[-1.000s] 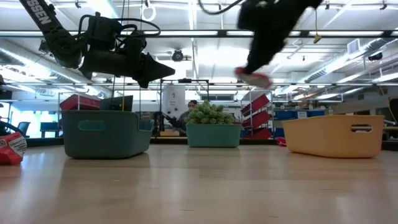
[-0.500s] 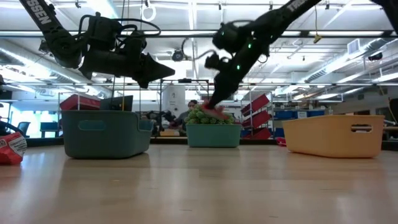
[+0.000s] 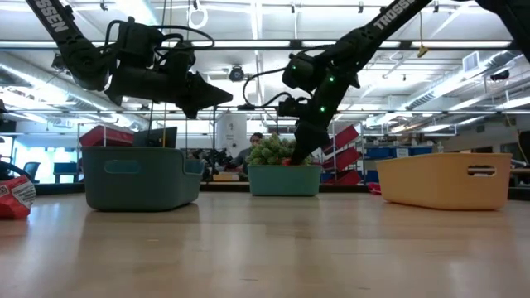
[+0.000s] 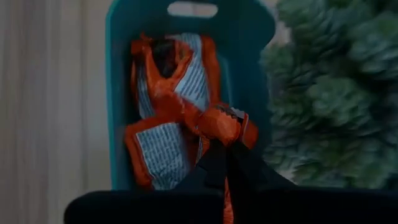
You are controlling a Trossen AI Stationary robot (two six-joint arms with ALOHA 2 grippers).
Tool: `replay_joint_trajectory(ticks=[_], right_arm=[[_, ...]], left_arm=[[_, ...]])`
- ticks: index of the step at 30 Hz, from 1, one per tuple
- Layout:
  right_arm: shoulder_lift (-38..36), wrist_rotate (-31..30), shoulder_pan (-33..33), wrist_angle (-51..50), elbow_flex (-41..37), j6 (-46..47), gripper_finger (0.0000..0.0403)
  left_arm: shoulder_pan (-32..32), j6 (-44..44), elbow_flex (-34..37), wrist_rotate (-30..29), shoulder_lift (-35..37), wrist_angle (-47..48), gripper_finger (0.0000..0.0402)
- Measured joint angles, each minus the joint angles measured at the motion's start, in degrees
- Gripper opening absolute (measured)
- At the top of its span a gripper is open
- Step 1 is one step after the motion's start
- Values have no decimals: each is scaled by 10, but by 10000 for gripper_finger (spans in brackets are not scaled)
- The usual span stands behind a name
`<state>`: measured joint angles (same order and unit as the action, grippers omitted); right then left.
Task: Sort candy
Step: Put the orange chocolate into the green bin
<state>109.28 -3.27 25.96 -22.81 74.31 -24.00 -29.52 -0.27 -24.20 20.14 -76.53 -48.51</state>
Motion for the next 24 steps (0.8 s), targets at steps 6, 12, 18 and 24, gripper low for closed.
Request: replay_joint_trajectory(ticks=[6,12,18,24], right_arm=[[13,-6,-7,1,-14,30,20],[-6,-41,-30,-2,-14,33,81],[-59,-76,-55,-19,-13,35,174],[-136,-38,-61,-88,-13,78,218]], left_arm=[[0,0,0,0,0,7,5],[0,8,0,0,0,9,5],[0,16,0,0,0,8,5],[7,33,-1,20,1,13,5]])
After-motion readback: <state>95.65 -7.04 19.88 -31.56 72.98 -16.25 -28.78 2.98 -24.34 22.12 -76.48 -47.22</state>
